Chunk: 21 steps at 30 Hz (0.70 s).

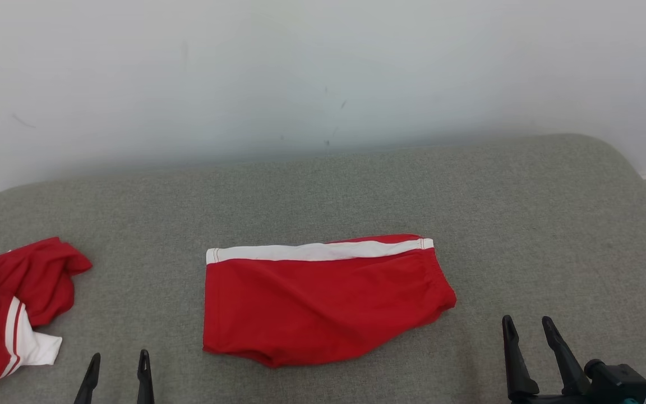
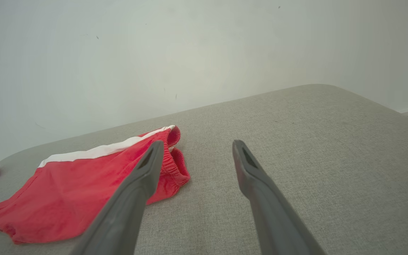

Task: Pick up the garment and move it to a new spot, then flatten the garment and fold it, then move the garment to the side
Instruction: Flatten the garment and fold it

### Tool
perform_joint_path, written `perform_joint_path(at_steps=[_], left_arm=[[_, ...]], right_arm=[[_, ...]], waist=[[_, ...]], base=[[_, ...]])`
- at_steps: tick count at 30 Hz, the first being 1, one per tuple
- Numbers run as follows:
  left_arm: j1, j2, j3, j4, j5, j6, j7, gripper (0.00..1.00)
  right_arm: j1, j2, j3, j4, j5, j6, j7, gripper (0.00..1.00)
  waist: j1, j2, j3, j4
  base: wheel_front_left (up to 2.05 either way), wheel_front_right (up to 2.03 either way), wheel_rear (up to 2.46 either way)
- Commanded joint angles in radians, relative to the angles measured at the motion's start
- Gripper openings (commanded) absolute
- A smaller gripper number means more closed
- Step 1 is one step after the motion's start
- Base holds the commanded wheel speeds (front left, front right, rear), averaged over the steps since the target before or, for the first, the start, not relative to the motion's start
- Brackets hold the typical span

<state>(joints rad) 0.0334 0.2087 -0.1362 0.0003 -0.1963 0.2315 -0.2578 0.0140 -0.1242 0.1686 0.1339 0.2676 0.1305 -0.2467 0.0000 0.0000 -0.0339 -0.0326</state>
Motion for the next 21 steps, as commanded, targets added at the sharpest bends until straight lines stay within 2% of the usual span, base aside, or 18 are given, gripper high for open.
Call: perform_joint_path(at_steps=[1, 13, 21], left_arm=[[0.016, -0.003, 0.007, 0.004, 0.010, -0.003, -0.008, 1.00], [0.019, -0.030, 0.031, 0.012, 0.036, -0.036, -0.008, 1.00], [0.003, -0.055, 0.030, 0.021, 0.048, -0.061, -0.008, 1.00]], right_arm=[[0.001, -0.002, 0.000, 0.001, -0.003, 0.000, 0.000, 1.00], [0.004, 0.005, -0.005, 0.002, -0.009, 0.000, 0.005, 1.00], [-0.078, -0.019, 0.017, 0.036, -0.009, 0.000, 0.033, 1.00]], waist=[[0.0000, 0.0000, 0.000, -0.001], [0.0000, 0.0000, -0.006, -0.004], [0.0000, 0.0000, -0.008, 0.017]], base=[[0.00, 0.00, 0.00], [0.00, 0.00, 0.00], [0.00, 0.00, 0.00]])
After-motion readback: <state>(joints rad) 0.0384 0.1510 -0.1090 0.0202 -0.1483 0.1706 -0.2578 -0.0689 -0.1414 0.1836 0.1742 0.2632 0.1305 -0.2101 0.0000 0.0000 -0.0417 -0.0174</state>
